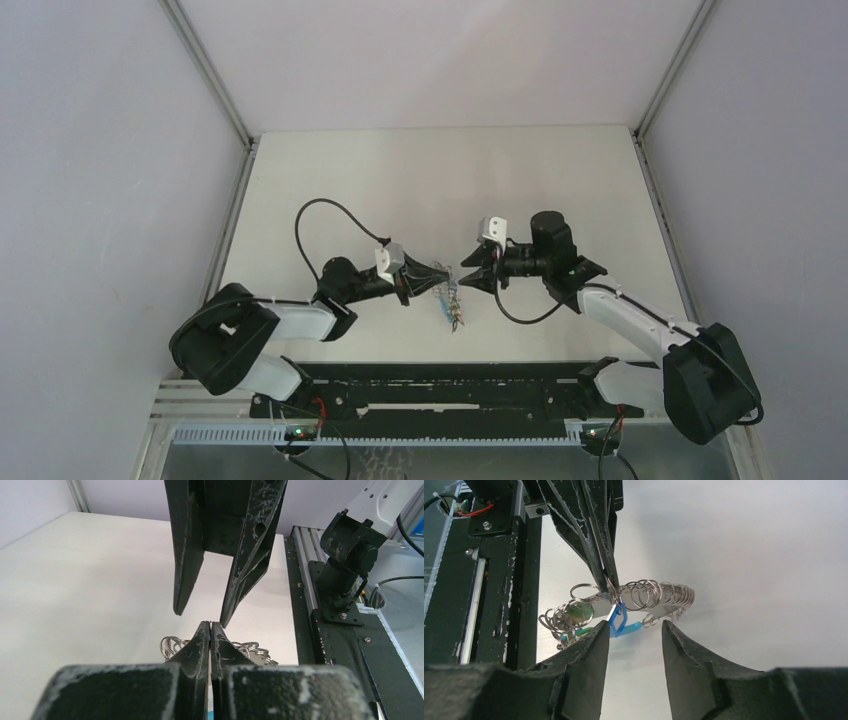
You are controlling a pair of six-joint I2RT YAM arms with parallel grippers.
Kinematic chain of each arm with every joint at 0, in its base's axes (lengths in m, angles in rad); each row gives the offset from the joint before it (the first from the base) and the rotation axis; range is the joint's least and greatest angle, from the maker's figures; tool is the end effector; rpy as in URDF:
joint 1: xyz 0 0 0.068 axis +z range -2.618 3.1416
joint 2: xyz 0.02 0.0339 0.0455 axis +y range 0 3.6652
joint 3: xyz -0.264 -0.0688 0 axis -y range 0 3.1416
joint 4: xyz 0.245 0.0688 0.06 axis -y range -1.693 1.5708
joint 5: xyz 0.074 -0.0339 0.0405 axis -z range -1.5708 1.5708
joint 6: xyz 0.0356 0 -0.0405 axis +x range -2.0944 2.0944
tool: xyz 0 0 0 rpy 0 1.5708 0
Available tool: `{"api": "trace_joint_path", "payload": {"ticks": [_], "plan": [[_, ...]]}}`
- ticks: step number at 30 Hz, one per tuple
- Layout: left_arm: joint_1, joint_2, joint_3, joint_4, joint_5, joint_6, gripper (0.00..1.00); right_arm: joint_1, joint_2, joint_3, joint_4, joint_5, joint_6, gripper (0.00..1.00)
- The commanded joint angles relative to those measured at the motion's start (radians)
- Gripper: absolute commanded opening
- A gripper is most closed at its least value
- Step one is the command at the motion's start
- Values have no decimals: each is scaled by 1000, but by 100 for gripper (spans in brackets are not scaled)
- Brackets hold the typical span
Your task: Put the keys on the keyring
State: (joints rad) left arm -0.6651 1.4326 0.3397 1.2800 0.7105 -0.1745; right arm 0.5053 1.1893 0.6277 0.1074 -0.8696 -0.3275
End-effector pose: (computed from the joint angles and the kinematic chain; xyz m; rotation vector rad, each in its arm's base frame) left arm 0.1814 -0.1718 0.2038 0.9513 1.2098 -1.1669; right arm 0.2040 0.1439 0.2363 -1.2757 1.5185 0.9868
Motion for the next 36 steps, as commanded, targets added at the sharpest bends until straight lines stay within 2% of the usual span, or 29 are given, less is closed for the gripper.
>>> {"api": "trace_joint_path", "payload": {"ticks": [1, 6, 12, 16, 25, 29, 36], "plan": [[5, -15, -14, 101, 27, -13, 0, -13, -34, 15, 37, -102, -53, 44], [5, -16, -9, 101, 39, -19, 0, -13, 7, 31, 105, -177, -53, 44], [5, -20, -8, 102, 45, -23, 0, 8, 68, 57, 119, -226, -53, 39], [5, -21, -8, 102, 50, -26, 0, 16, 92, 66, 130, -242, -50, 30], [5, -20, -5, 102, 62, -31, 0, 16, 100, 73, 137, -268, -50, 21], [5, -20, -4, 104, 64, -34, 0, 15, 111, 73, 132, -268, -53, 12], [5, -21, -4, 104, 66, -33, 0, 14, 118, 104, 29, -254, -104, 0]]}}
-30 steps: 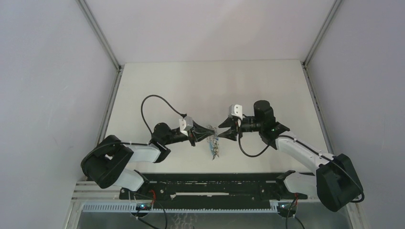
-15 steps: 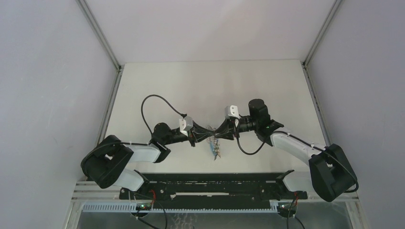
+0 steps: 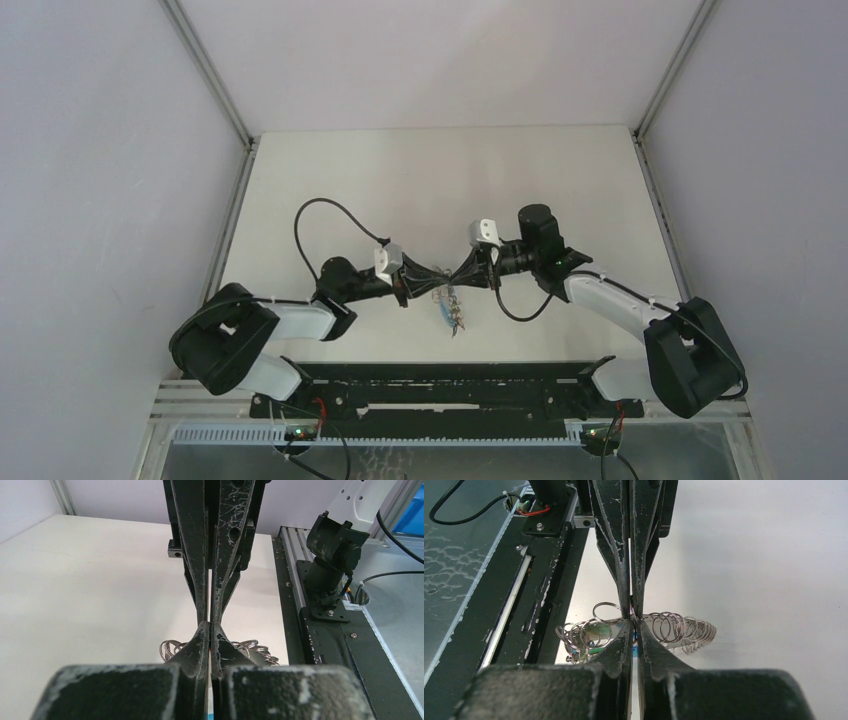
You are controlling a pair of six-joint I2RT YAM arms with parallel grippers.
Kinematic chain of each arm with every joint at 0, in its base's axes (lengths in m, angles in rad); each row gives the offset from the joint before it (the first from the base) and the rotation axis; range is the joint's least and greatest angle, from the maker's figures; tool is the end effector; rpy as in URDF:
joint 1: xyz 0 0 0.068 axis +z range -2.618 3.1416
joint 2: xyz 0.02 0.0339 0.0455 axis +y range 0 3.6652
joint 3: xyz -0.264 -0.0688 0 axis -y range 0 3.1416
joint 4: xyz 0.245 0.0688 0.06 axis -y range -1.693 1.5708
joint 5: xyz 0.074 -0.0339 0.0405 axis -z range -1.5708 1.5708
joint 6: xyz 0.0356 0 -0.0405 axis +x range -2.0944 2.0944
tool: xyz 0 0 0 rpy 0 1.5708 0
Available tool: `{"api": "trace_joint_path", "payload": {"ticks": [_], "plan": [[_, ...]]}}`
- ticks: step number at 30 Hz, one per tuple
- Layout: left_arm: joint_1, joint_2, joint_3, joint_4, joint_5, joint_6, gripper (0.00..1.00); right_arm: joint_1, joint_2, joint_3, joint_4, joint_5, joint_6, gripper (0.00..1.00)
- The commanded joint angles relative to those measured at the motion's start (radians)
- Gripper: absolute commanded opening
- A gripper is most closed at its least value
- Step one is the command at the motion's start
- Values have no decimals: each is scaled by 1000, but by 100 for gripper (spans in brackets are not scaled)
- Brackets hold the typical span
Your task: Put the keys on the keyring
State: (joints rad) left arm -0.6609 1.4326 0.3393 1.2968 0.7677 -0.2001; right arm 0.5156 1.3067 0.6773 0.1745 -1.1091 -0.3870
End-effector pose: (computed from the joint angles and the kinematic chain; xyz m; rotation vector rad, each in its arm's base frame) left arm 0.1799 -0.1712 0.2051 0.9838 1.1904 -1.2166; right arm 0.2150 0.1585 0.2331 -1.4169 1.3217 1.1896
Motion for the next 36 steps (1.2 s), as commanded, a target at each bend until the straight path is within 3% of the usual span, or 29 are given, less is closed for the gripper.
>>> {"api": "trace_joint_path", "payload": {"ticks": [1, 5, 9, 12, 21, 36], "plan": [[1, -20, -4, 87, 8, -7, 0, 4, -4, 62, -60, -10, -54, 0], [4, -18, -1, 86, 18, -14, 1, 7, -35, 101, -199, 31, -119, 0], [15, -31, 0, 39, 18, 4, 16, 29, -63, 165, -355, 98, -180, 0], [15, -55, 8, -46, 16, 42, 21, 55, -59, 219, -458, 175, -220, 0], [15, -100, 42, -234, 14, 123, 20, 151, 22, 379, -679, 392, -272, 0], [14, -83, 65, -242, 85, 104, 19, 273, 120, 588, -923, 587, -338, 0]]}}
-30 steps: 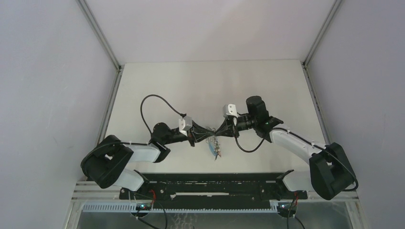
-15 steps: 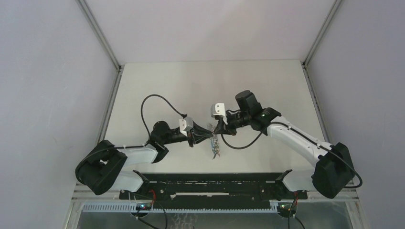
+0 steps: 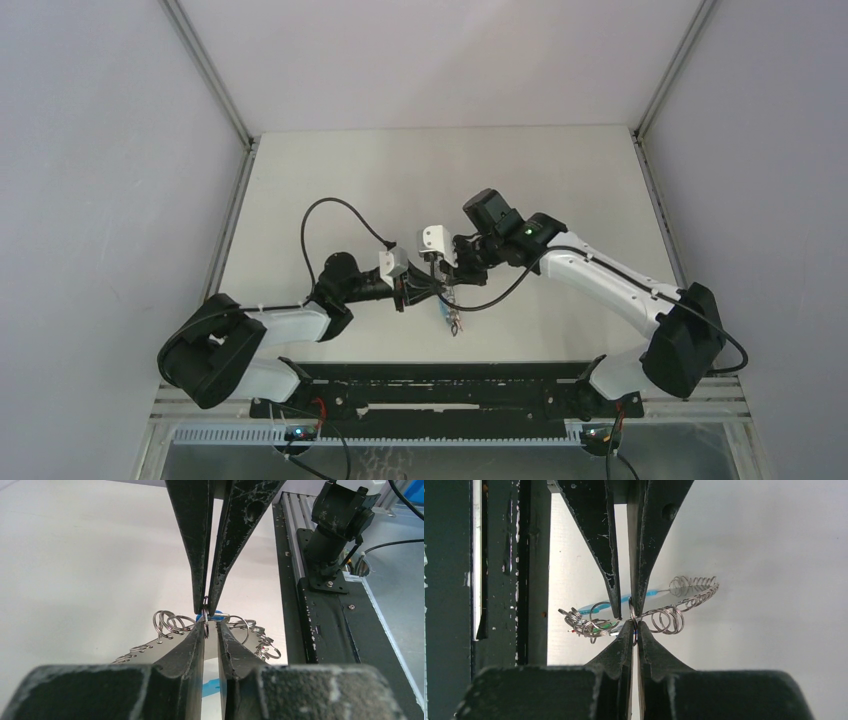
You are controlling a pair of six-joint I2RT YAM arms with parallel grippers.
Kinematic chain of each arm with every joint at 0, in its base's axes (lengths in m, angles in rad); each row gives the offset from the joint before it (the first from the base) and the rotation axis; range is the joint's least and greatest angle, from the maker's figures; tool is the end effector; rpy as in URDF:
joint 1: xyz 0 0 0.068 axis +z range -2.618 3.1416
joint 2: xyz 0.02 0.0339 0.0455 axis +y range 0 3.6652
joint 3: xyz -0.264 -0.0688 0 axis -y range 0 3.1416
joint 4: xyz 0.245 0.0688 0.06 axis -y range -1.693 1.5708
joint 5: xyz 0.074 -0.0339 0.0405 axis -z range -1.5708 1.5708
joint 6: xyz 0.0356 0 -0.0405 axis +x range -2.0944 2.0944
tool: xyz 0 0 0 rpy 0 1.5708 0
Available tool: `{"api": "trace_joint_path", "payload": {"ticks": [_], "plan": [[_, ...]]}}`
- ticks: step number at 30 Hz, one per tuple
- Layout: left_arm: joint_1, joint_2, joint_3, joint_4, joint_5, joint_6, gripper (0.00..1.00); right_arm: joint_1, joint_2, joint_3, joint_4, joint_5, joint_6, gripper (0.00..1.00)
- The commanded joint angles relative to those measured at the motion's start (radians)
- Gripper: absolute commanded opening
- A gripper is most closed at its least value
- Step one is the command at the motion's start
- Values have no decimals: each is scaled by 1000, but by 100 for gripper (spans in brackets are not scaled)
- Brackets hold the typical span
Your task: Put the keys on the keyring
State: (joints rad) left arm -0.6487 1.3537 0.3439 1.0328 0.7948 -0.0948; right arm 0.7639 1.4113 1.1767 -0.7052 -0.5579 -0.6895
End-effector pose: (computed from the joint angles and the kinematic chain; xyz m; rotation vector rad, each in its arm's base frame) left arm 0.1784 -0.1672 0.1981 1.0626 1.3070 -1.1805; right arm 0.1977 0.2154 0.2914 -1.7917 1.6721 0.7280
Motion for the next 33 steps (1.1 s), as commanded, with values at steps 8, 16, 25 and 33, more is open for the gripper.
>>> {"api": "trace_joint_path", "payload": {"ticks": [8, 16, 25, 33], "plan": [[0, 12, 64, 43, 69, -13, 17, 75, 99, 190, -140, 129, -42, 0], [-8, 25, 66, 64, 73, -27, 15, 128, 143, 250, -175, 160, -55, 0], [-12, 37, 41, 129, 30, -38, 0, 129, 134, 263, -178, 170, -10, 4], [-11, 64, 6, 247, -27, -63, 0, -13, -29, 114, -71, -2, 36, 28]]}}
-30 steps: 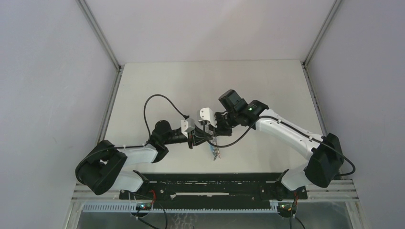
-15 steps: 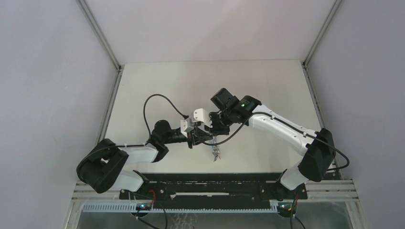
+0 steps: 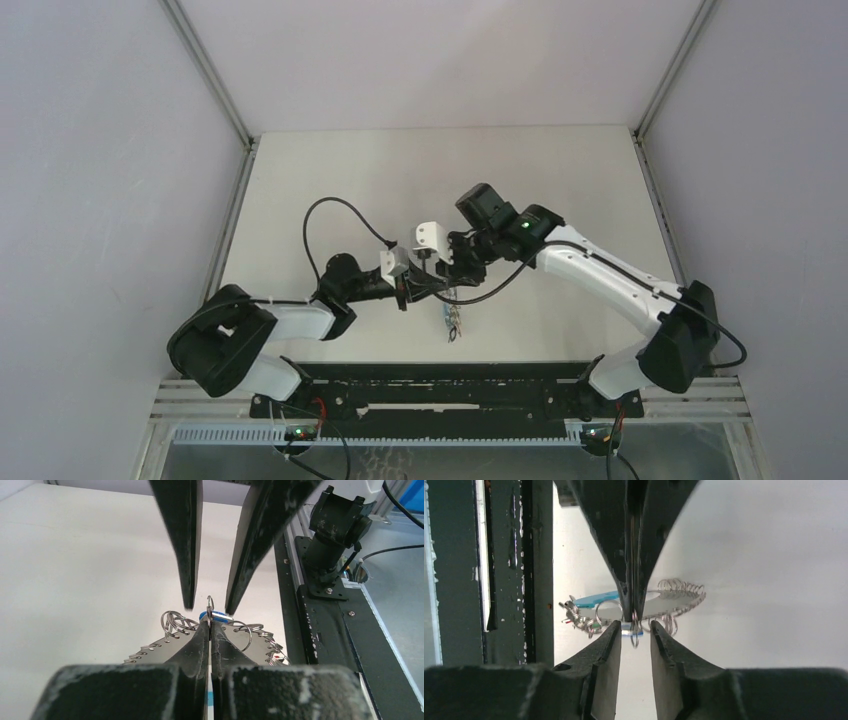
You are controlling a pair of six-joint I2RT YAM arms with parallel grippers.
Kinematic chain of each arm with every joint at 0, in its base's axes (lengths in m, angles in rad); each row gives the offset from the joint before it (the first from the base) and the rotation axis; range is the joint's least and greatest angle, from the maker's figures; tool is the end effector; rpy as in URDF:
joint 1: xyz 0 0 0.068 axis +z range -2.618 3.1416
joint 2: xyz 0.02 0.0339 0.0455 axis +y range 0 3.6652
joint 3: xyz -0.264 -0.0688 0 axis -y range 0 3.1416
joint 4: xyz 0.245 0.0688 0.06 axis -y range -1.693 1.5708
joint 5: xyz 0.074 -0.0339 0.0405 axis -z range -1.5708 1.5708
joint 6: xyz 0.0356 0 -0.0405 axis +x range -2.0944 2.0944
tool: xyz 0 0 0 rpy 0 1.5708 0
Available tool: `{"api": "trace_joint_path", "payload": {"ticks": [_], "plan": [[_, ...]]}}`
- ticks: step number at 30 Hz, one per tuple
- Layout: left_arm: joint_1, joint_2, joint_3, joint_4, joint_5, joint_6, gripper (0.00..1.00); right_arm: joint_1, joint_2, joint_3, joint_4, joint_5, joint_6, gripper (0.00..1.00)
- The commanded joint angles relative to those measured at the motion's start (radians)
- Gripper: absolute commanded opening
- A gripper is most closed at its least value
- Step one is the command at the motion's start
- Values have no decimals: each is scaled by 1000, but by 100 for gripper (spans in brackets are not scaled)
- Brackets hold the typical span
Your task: Put the keys on the keyring
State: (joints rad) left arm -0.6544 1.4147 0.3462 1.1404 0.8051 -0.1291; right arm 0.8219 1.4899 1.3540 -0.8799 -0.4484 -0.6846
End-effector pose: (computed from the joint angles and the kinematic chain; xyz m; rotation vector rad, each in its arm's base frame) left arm 0.1811 -0.1713 0.1955 1.0539 1.2723 -1.2076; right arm 0.1966 0.2342 0.3127 -1.8655 1.7473 0.6301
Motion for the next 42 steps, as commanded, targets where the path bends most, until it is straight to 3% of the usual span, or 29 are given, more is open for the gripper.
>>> {"api": "trace_joint_path", "payload": {"ticks": [1, 10, 20, 27, 34, 42], "plan": [[-5, 5, 0, 149, -42, -29, 0, -93, -126, -92, 127, -141, 30, 29], [-5, 37, -8, 237, -51, -65, 0, -248, -206, -290, 337, -427, 42, 31], [-5, 36, -12, 242, -52, -59, 0, -270, -120, -300, 387, -533, 52, 34], [-5, 32, -13, 246, -50, -60, 0, -270, -78, -301, 406, -582, 50, 24], [-5, 33, -12, 245, -44, -63, 0, -270, -73, -300, 399, -586, 36, 0], [-5, 35, 4, 191, -25, -49, 8, -251, -102, -270, 316, -506, 2, 0]]}}
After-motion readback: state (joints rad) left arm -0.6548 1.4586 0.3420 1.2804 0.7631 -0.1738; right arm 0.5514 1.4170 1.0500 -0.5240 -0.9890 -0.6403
